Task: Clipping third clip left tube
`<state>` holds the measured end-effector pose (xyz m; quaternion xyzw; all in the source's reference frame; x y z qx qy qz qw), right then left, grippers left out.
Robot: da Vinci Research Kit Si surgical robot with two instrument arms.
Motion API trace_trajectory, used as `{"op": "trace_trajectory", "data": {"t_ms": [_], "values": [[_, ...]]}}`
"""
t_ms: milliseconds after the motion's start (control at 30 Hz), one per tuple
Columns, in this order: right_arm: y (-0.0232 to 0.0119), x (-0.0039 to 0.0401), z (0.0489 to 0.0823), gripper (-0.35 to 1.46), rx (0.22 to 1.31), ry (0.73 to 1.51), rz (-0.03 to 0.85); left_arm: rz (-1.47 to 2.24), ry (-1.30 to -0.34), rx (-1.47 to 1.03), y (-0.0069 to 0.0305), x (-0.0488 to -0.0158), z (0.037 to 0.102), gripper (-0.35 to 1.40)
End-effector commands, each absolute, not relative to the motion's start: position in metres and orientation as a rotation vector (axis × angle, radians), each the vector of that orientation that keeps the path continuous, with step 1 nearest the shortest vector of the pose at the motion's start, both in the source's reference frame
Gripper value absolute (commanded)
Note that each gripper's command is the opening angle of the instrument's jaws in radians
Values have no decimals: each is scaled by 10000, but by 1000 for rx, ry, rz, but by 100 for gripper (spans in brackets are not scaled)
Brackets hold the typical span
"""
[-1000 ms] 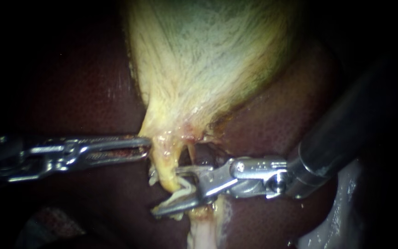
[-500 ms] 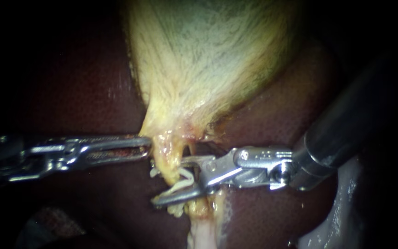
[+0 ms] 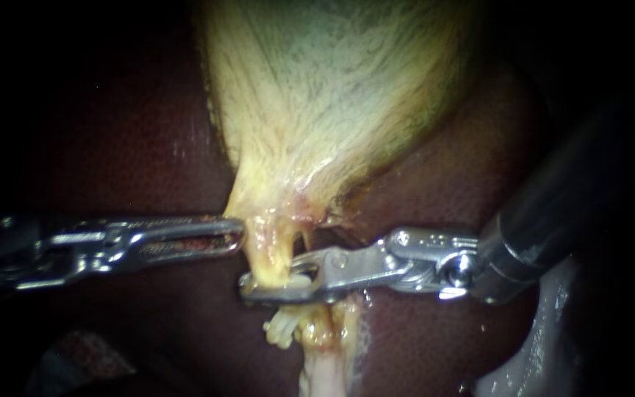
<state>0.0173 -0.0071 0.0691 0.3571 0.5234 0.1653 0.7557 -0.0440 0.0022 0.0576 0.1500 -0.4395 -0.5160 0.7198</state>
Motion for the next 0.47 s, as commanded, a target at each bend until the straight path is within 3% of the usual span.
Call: {"op": "trace_trajectory", "data": {"t_ms": [33, 467], "values": [[-72, 174, 691, -35, 778, 1141, 360, -1141, -972, 332, 22, -440, 576, -35], [-76, 174, 692, -35, 782, 1137, 370, -1141, -971, 332, 23, -442, 578, -35]]}}
